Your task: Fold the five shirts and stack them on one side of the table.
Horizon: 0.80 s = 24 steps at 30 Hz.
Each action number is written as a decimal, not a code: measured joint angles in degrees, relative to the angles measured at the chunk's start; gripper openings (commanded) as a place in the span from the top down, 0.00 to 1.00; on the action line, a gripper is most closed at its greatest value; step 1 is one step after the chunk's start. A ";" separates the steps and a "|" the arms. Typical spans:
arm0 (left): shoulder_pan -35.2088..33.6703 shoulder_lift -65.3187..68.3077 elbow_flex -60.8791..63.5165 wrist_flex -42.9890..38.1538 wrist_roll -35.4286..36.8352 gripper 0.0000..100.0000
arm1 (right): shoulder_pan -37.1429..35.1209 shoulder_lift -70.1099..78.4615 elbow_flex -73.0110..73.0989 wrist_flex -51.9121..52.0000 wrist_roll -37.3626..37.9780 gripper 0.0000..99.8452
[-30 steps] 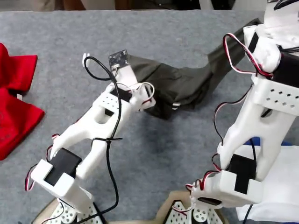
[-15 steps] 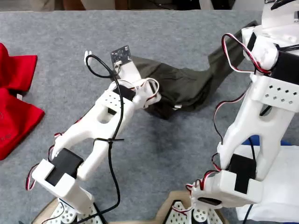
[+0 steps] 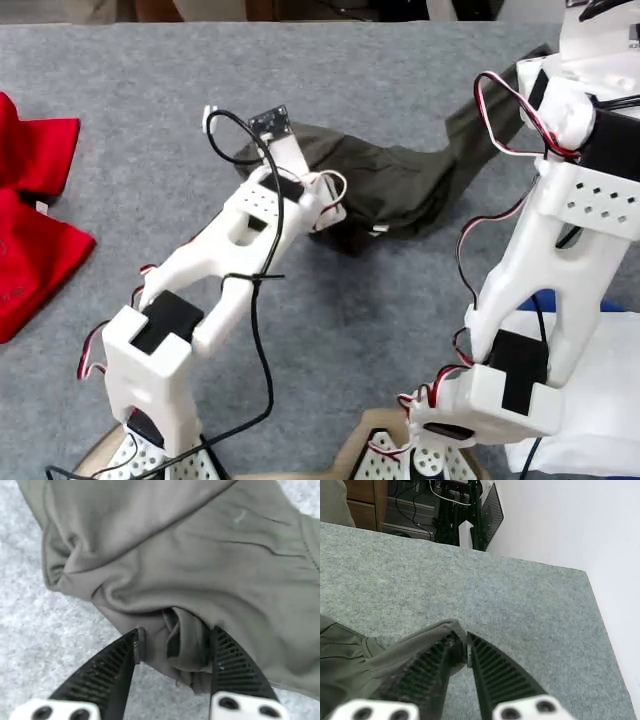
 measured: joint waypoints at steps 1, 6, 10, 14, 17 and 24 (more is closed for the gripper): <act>0.00 0.00 -0.53 0.26 0.00 0.78 | 0.00 0.00 0.00 0.00 0.00 0.99; 0.00 0.00 -1.58 0.26 0.00 0.78 | 0.00 0.00 0.00 0.00 0.00 0.99; 0.00 0.00 -1.67 0.62 0.00 0.81 | 0.88 0.00 0.00 -0.26 0.00 0.99; 0.35 0.00 -1.85 4.31 0.09 0.81 | 1.49 0.00 0.00 -0.53 0.00 0.99; 2.29 0.00 -1.85 6.68 0.09 0.81 | 1.67 0.00 0.00 -0.70 0.00 0.99; 5.45 0.44 -2.99 5.10 0.09 0.83 | 1.76 0.00 0.00 -0.70 0.00 0.99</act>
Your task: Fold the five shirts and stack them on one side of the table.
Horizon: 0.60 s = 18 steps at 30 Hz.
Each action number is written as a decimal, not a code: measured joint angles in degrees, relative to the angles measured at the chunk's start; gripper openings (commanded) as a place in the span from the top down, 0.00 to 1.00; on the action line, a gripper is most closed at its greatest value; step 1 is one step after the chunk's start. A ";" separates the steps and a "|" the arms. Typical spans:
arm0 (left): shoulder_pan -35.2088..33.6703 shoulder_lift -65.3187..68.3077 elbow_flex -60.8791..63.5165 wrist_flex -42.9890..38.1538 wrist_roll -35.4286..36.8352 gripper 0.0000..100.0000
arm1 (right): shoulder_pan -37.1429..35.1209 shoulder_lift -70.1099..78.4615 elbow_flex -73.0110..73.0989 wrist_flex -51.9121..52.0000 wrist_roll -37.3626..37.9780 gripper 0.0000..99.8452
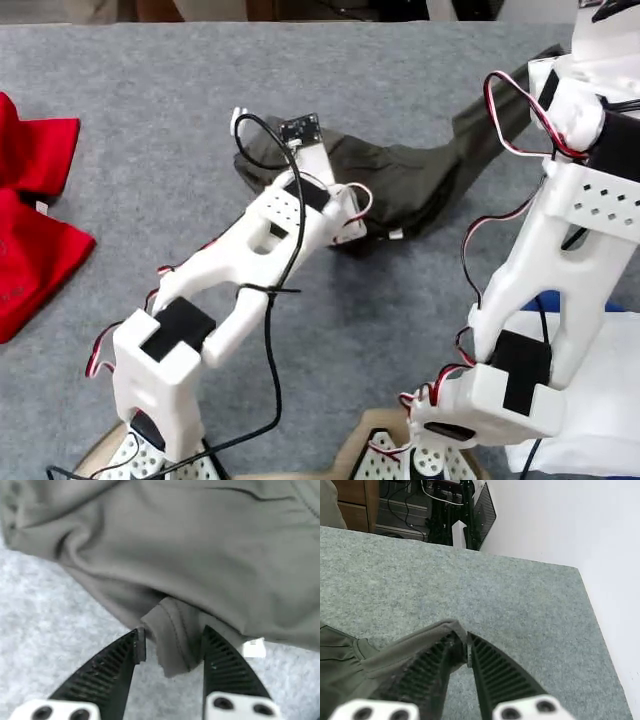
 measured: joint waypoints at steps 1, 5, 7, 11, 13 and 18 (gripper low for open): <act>0.00 0.53 0.00 -1.14 0.18 0.84 | 0.00 0.00 0.00 0.00 0.00 0.99; -0.09 3.43 0.00 -2.90 2.64 0.84 | 0.00 0.00 0.00 0.00 0.00 0.99; -0.53 4.04 0.00 -3.25 2.99 0.84 | 0.00 0.00 0.00 0.00 0.00 0.99; -0.62 4.13 0.00 -3.34 2.99 0.88 | 0.00 0.00 0.00 0.00 0.00 0.99; -0.62 4.13 0.00 -3.34 2.99 0.92 | 0.00 0.00 0.00 0.00 0.00 0.99; -0.53 4.13 0.00 -3.34 2.99 0.94 | 0.00 0.00 0.00 0.00 0.00 0.99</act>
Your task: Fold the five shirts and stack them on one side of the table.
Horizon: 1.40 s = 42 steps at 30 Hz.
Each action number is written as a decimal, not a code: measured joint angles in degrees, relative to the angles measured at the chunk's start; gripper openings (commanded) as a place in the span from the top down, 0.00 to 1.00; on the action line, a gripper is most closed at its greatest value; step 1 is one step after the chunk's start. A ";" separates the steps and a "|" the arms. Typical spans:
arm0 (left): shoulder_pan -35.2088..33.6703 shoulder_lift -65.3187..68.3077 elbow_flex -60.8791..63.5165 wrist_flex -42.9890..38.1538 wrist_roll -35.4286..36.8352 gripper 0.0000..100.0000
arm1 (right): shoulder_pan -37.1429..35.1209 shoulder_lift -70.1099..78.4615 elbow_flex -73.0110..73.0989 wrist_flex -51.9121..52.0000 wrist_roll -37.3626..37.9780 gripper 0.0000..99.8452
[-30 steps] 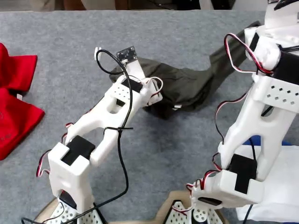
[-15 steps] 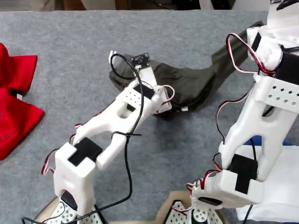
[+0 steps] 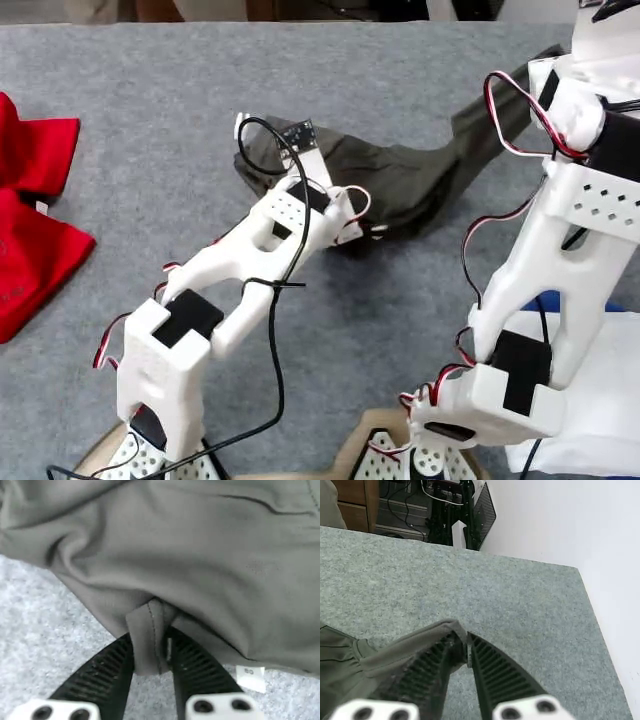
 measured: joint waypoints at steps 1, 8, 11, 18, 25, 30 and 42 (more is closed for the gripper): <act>0.00 0.00 0.00 0.00 0.00 0.94 | 0.00 0.00 0.00 0.00 0.00 0.99; 0.00 0.09 -7.30 9.49 0.35 0.98 | 0.00 0.00 2.46 -0.79 0.00 0.99; -0.88 0.09 -12.84 15.12 0.26 0.98 | 0.09 0.00 4.22 -2.11 0.00 0.99; -8.18 0.09 -26.81 27.60 -1.67 0.98 | 0.97 0.00 4.22 -2.64 0.00 0.99; -15.38 -0.18 -56.97 44.92 -7.91 0.98 | 1.23 -3.69 0.18 -4.04 -0.09 0.99; -15.38 -4.48 -84.31 50.64 -14.95 0.98 | 1.14 -9.32 -10.46 -4.04 -1.85 0.99; -15.91 -25.67 -97.23 51.08 -28.84 0.98 | 8.44 -11.60 -31.30 -8.53 -9.41 0.99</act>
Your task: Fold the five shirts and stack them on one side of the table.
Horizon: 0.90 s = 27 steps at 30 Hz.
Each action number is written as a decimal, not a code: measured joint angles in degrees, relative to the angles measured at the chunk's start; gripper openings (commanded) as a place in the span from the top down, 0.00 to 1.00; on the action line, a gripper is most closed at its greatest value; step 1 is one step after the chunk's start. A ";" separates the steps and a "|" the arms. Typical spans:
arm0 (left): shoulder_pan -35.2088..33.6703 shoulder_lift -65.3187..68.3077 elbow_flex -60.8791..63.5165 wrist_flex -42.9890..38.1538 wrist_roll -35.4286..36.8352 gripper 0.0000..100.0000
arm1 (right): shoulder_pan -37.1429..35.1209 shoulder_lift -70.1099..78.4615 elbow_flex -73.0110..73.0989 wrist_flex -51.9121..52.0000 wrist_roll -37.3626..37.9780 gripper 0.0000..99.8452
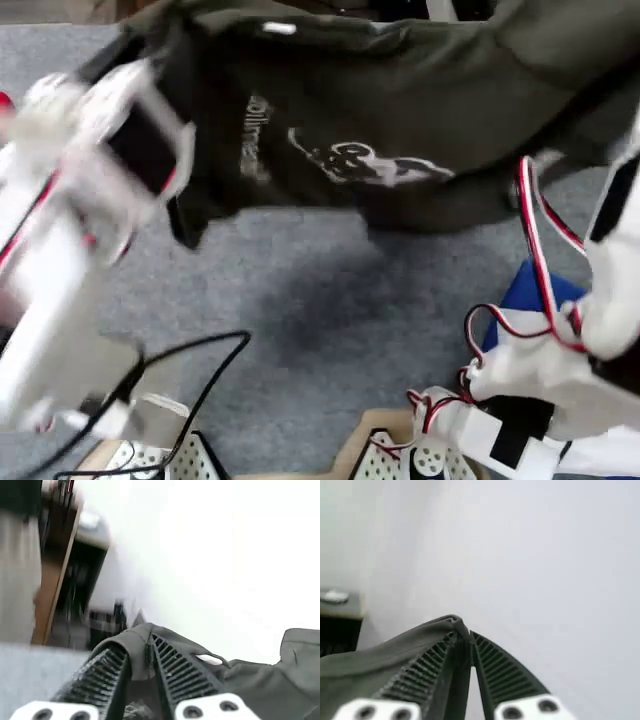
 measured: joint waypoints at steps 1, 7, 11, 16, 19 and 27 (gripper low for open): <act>0.00 -2.37 0.79 -0.18 -1.14 0.98 | 0.70 -0.09 -1.23 -1.32 -0.35 0.99; 0.00 -16.09 11.78 -4.31 -6.15 0.98 | 1.76 -0.79 -5.98 -9.85 -0.70 0.99; -0.09 -23.56 21.36 -5.36 -8.09 0.98 | 1.76 -0.88 -8.00 -15.03 -0.70 0.99; 0.00 -29.27 33.32 -5.36 -8.26 0.98 | 1.76 -0.88 -11.43 -15.82 -0.09 0.99; 0.00 -32.97 38.33 -5.36 -8.26 0.98 | 1.76 -1.05 -13.01 -15.82 0.00 0.99; 0.00 -35.96 52.04 -5.45 -8.26 0.98 | -4.48 -1.14 -8.62 -10.11 1.93 1.00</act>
